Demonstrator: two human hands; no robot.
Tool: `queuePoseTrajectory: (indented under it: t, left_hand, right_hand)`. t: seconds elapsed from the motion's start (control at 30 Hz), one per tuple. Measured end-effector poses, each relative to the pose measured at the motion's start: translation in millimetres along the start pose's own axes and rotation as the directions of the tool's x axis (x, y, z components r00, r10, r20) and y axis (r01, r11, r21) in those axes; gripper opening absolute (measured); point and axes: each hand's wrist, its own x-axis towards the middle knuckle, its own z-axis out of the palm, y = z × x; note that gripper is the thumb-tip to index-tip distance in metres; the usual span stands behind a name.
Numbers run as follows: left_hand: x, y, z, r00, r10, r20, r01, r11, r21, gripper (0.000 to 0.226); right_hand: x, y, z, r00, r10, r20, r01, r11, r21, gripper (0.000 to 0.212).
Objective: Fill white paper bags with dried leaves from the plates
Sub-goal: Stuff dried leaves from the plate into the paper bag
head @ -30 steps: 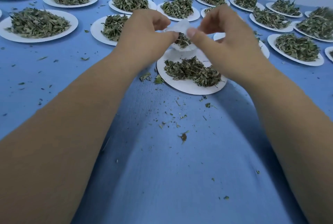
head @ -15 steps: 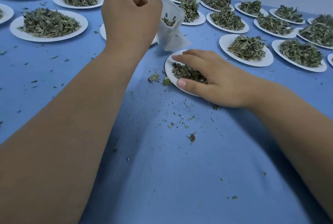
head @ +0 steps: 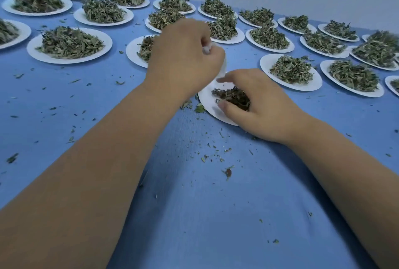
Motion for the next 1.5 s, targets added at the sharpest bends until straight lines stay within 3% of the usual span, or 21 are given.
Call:
queuePoseTrajectory:
  t: [0.13, 0.23, 0.3, 0.37, 0.43, 0.53, 0.7, 0.83, 0.97, 1.07, 1.17, 1.23, 1.37, 1.5]
  left_hand:
    - [-3.8, -3.7, 2.0, 0.96, -0.082, 0.267, 0.126, 0.98, -0.154, 0.018]
    - [-0.2, -4.2, -2.8, 0.852, -0.005, 0.524, 0.197, 0.93, -0.312, 0.035]
    - [4.5, -2.5, -8.4, 0.803, -0.012, 0.596, 0.288, 0.884, -0.369, 0.055]
    - [6.4, -10.8, -16.9, 0.825, 0.019, 0.565, 0.264, 0.871, -0.415, 0.072]
    - [5.9, -24.3, -26.2, 0.838, 0.068, 0.541, 0.179, 0.903, -0.39, 0.079]
    - [3.8, -39.0, -36.5, 0.808, 0.016, 0.589, 0.193, 0.937, -0.291, 0.08]
    - [-0.9, -35.4, -44.7, 0.715, 0.045, 0.698, -0.024, 0.999, -0.041, 0.107]
    - [-6.3, -20.4, -32.6, 0.649, 0.061, 0.758, -0.193, 0.977, 0.087, 0.102]
    - [-1.5, -24.1, -26.3, 0.663, 0.075, 0.745, -0.239, 0.964, 0.116, 0.059]
    - [2.6, -35.6, -27.4, 0.736, 0.052, 0.675, -0.197, 0.97, 0.141, 0.034]
    - [1.2, -36.8, -31.9, 0.869, 0.06, 0.49, -0.083, 0.996, 0.025, 0.03]
    - [-0.8, -35.4, -30.7, 0.907, 0.083, 0.412, -0.087, 0.996, -0.011, 0.018]
    - [-2.3, -33.4, -24.7, 0.904, 0.103, 0.415, -0.141, 0.988, 0.062, 0.024]
    - [-1.0, -36.4, -24.7, 0.879, 0.08, 0.471, -0.134, 0.988, 0.082, 0.03]
  right_hand:
    - [-2.8, -2.1, 7.9, 0.989, -0.106, 0.103, 0.115, 0.989, -0.091, 0.053]
    - [-3.2, -2.7, 8.3, 0.991, -0.103, 0.082, 0.105, 0.994, -0.014, 0.047]
    - [-3.1, -3.2, 7.3, 0.992, -0.12, 0.037, 0.12, 0.993, -0.011, 0.043]
    - [-3.5, -2.6, 5.6, 0.992, -0.122, -0.019, 0.119, 0.988, -0.094, 0.045]
    - [-5.1, -1.3, 3.5, 0.997, -0.07, 0.014, 0.071, 0.986, -0.148, 0.051]
    - [-7.4, 1.0, 3.7, 0.995, -0.017, 0.095, 0.026, 0.995, -0.094, 0.047]
    - [-5.5, 1.0, 5.0, 0.999, -0.041, -0.002, 0.041, 0.999, 0.005, 0.025]
    - [-4.6, 2.3, 5.3, 0.999, 0.005, -0.039, -0.001, 0.995, 0.096, 0.016]
    - [-1.0, 5.5, 1.7, 0.996, 0.076, -0.036, -0.07, 0.988, 0.135, 0.013]
    - [2.0, 6.9, -0.1, 0.995, 0.09, -0.038, -0.086, 0.991, 0.104, 0.015]
    - [8.7, 10.2, -4.8, 0.979, 0.185, -0.086, -0.167, 0.969, 0.182, 0.016]
    - [16.9, 15.1, -13.6, 0.96, 0.263, -0.096, -0.226, 0.931, 0.286, 0.018]
    - [34.4, 20.4, -40.0, 0.938, 0.337, -0.076, -0.266, 0.844, 0.466, 0.021]
    - [40.3, 20.1, -46.1, 0.967, 0.253, 0.028, -0.233, 0.837, 0.495, 0.016]
